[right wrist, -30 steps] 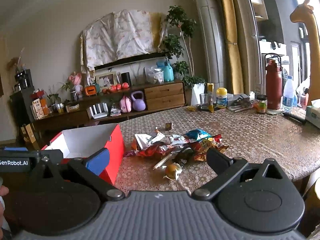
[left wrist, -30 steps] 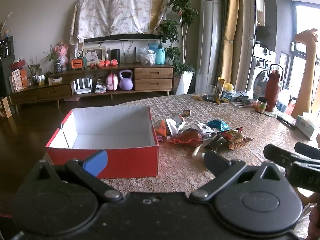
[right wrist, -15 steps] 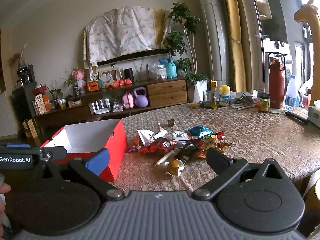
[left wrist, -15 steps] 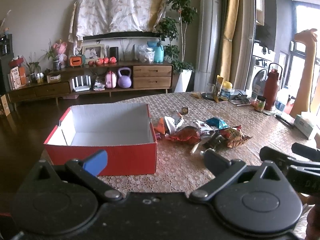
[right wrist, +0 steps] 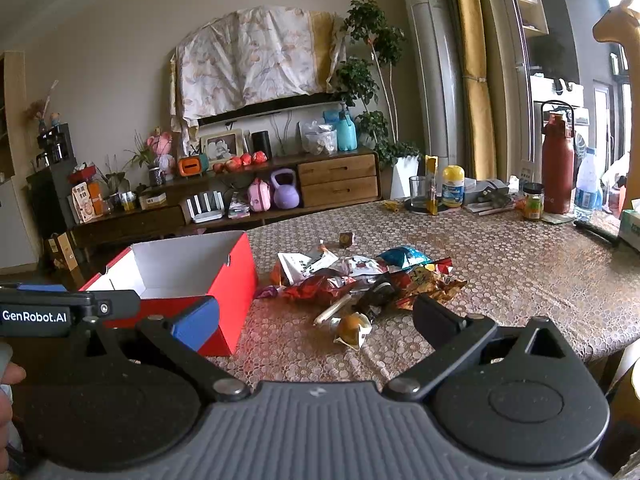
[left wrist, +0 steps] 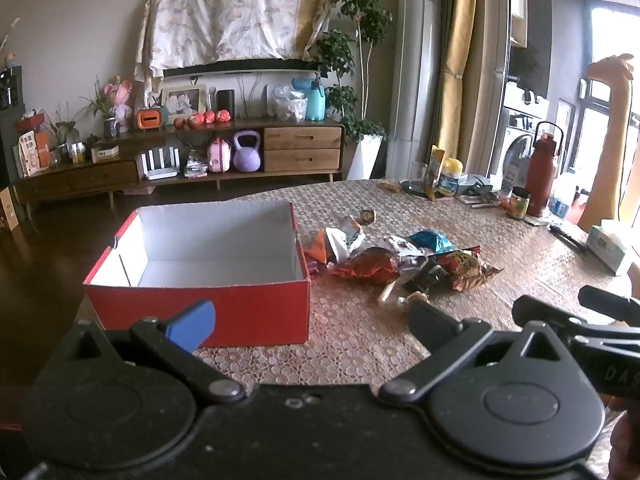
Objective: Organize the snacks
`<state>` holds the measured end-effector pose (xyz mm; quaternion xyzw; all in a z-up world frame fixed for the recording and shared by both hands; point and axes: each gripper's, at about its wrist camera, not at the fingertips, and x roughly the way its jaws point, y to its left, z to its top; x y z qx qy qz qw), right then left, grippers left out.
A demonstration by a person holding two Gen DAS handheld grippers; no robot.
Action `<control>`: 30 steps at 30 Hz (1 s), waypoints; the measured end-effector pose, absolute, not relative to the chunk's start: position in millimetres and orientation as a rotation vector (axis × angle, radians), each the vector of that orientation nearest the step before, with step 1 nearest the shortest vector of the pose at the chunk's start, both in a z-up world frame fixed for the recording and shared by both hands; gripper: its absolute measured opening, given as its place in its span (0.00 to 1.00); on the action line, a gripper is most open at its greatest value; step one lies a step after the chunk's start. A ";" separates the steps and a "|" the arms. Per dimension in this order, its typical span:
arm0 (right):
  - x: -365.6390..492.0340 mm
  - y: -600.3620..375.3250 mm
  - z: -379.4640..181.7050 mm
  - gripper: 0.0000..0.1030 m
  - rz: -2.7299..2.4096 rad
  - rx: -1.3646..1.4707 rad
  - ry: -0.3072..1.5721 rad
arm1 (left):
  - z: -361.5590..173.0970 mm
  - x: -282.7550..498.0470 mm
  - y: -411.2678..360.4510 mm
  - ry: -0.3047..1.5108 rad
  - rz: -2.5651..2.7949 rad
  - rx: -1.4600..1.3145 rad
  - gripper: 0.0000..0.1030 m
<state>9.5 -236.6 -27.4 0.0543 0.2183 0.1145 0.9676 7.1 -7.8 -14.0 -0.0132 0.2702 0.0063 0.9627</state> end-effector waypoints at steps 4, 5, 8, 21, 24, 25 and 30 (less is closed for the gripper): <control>9.6 -236.3 -27.5 1.00 0.232 0.109 0.442 | -15.9 8.1 -10.2 0.550 0.005 -0.029 1.00; 9.7 -236.4 -27.7 1.00 0.232 0.109 0.443 | -16.2 8.1 -10.6 0.550 0.004 -0.028 1.00; 9.9 -236.2 -28.6 1.00 0.232 0.110 0.443 | -16.5 9.5 -9.7 0.551 0.003 -0.029 1.00; 10.0 -236.4 -27.4 1.00 0.231 0.109 0.443 | -17.3 11.0 -9.2 0.565 0.006 -0.040 1.00; 10.1 -235.7 -27.6 1.00 0.232 0.109 0.443 | -17.8 12.0 -7.9 0.574 0.011 -0.050 1.00; 10.3 -235.6 -27.9 1.00 0.234 0.108 0.442 | -17.7 11.9 -7.8 0.573 0.010 -0.052 1.00; 12.0 -235.5 -31.5 1.00 0.237 0.110 0.444 | -17.4 13.2 -7.4 0.576 -0.006 -0.047 1.00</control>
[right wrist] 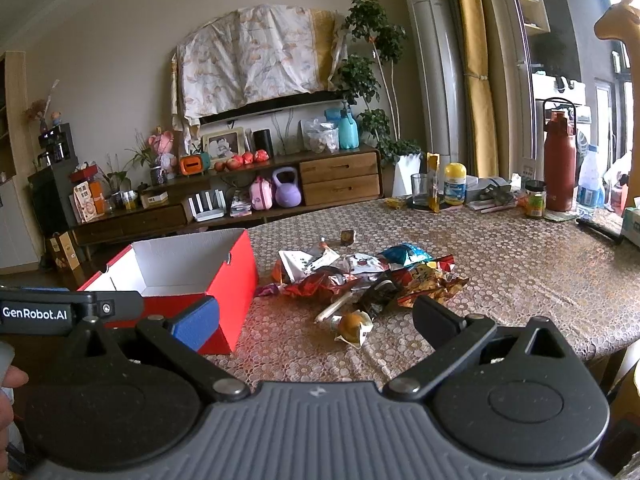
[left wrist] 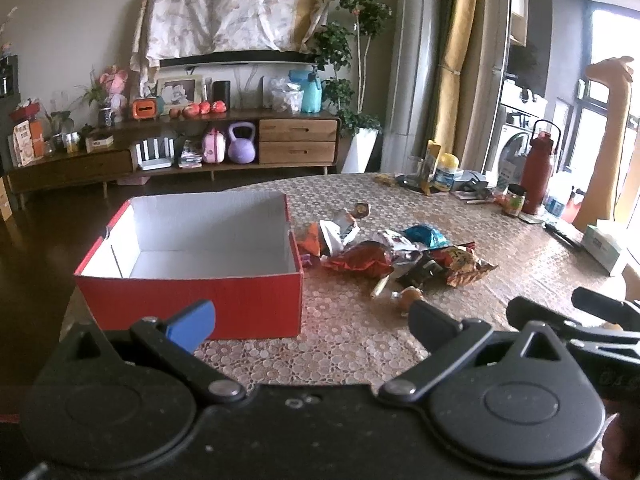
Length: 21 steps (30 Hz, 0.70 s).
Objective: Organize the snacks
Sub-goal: 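Grasp the wrapped bun with the left tool while the right tool grasps the red-and-yellow chip bag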
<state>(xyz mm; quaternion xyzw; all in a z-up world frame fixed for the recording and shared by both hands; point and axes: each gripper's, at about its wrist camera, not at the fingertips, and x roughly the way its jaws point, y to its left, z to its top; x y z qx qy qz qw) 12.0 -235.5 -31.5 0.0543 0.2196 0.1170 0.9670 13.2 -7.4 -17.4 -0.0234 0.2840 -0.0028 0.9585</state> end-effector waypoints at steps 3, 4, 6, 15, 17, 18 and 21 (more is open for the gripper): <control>13.7 -235.3 -33.2 1.00 0.239 0.107 0.444 | -16.7 17.4 -6.3 0.578 -0.013 -0.047 1.00; 15.0 -235.3 -34.1 1.00 0.239 0.106 0.443 | -16.3 19.2 -5.8 0.576 -0.014 -0.047 1.00; 17.1 -235.6 -34.8 1.00 0.247 0.098 0.438 | -15.2 24.6 -5.1 0.572 -0.013 -0.050 1.00; 61.1 -269.3 -40.4 1.00 0.229 0.063 0.439 | -16.0 65.0 -9.2 0.570 -0.074 -0.100 1.00; 75.2 -282.4 -44.8 1.00 0.197 0.063 0.461 | -18.7 75.5 -18.7 0.565 -0.062 -0.069 1.00; 82.4 -289.1 -47.2 1.00 0.186 0.066 0.474 | -20.6 81.4 -23.7 0.568 -0.057 -0.051 1.00; 103.5 -307.4 -54.9 1.00 0.155 0.081 0.513 | -28.4 100.0 -37.6 0.583 -0.058 -0.023 1.00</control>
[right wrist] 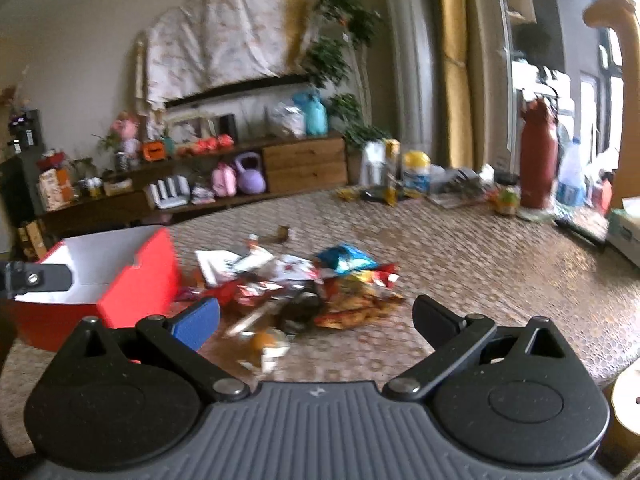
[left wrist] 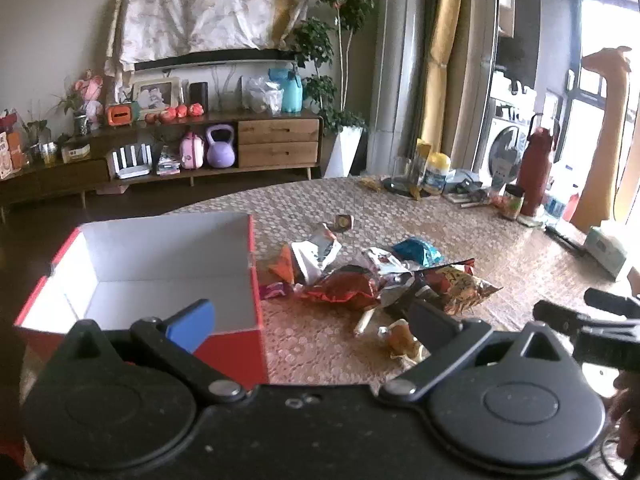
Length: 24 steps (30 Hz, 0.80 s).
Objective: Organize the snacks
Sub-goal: 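Grasp the wrapped bun with the left tool while the right tool grasps the red-and-yellow chip bag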
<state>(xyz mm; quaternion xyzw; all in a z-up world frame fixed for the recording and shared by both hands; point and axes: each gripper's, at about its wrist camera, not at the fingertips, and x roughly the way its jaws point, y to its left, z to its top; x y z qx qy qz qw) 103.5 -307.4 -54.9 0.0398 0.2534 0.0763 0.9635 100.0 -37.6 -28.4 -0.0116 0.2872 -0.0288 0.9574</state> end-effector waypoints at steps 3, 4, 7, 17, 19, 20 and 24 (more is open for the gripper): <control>124.4 -322.7 -63.4 1.00 0.151 0.086 0.551 | -38.6 113.7 -50.0 0.609 -0.118 -0.036 1.00; 131.1 -326.3 -65.9 1.00 0.148 0.080 0.558 | -42.2 117.6 -54.3 0.616 -0.135 -0.031 1.00; 152.0 -333.6 -73.6 1.00 0.125 0.058 0.583 | -53.3 132.5 -70.5 0.639 -0.165 0.001 1.00; 236.4 -336.7 -92.0 1.00 0.144 0.069 0.696 | -92.7 178.1 -97.8 0.717 -0.177 -0.007 1.00; 254.4 -332.9 -98.6 1.00 0.134 0.072 0.721 | -98.8 183.7 -102.3 0.730 -0.181 -0.002 0.99; 263.0 -330.5 -102.3 1.00 0.130 0.077 0.735 | -101.8 187.2 -104.6 0.736 -0.185 0.002 0.99; 290.3 -318.2 -120.3 0.93 0.092 0.074 0.788 | -112.7 198.4 -112.1 0.752 -0.196 0.010 0.98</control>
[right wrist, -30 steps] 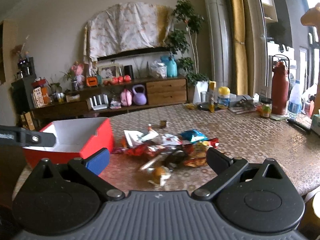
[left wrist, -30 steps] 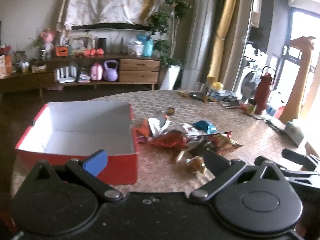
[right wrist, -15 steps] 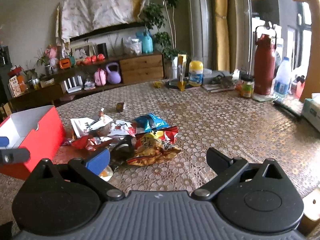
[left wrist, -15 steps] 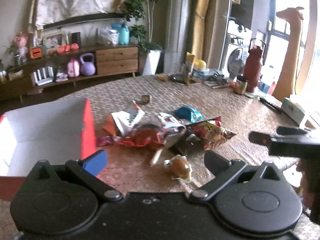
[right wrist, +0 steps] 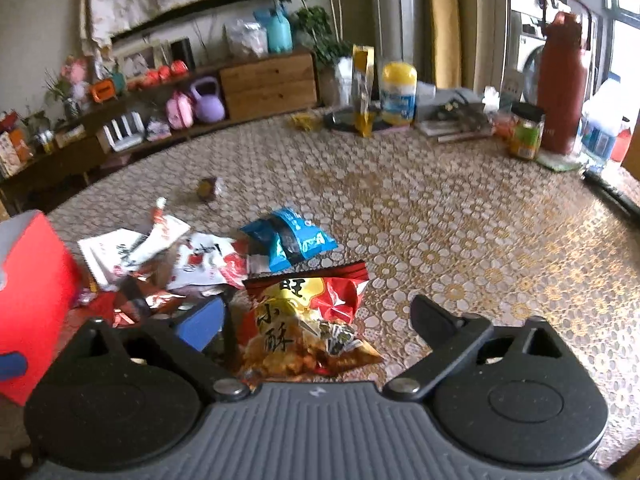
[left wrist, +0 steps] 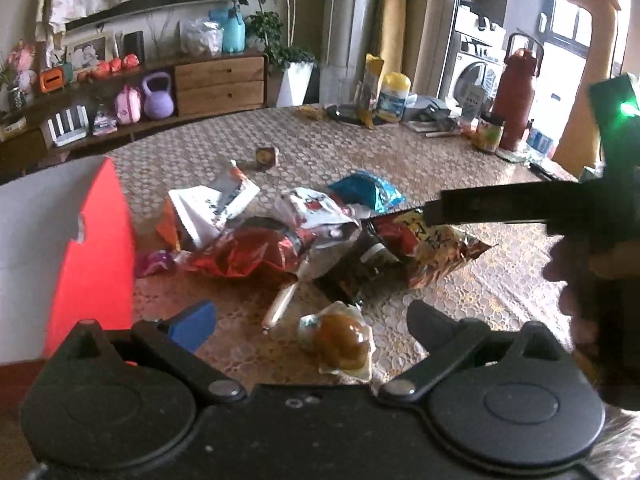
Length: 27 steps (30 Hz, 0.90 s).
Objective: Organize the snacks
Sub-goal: 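Grasp the wrapped bun with the left tool while the right tool grasps the red-and-yellow chip bag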
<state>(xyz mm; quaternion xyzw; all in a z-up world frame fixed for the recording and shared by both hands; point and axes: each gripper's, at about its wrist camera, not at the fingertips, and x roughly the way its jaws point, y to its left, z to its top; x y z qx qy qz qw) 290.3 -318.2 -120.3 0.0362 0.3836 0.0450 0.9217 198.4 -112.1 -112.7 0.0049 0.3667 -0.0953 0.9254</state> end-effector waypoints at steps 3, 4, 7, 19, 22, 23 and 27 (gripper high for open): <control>300.6 -311.9 -134.2 0.93 0.085 0.070 0.820 | -122.0 206.4 -118.3 0.766 -0.203 0.026 0.97; 302.6 -311.1 -138.0 0.93 0.087 0.070 0.827 | -124.9 208.1 -120.1 0.775 -0.208 0.026 0.96; 308.0 -308.3 -147.1 0.89 0.079 0.062 0.845 | -135.3 216.2 -125.8 0.803 -0.219 0.035 0.90; 308.1 -304.8 -154.9 0.82 0.106 0.094 0.866 | -160.0 231.9 -135.7 0.883 -0.245 0.038 0.63; 307.1 -306.6 -154.5 0.78 0.107 0.115 0.872 | -162.1 234.4 -136.8 0.893 -0.248 0.040 0.55; 306.3 -306.6 -154.0 0.76 0.108 0.115 0.871 | -162.4 234.5 -137.0 0.892 -0.245 0.044 0.54; 304.4 -308.4 -151.1 0.66 0.092 0.136 0.872 | -162.5 234.2 -137.6 0.888 -0.246 0.048 0.52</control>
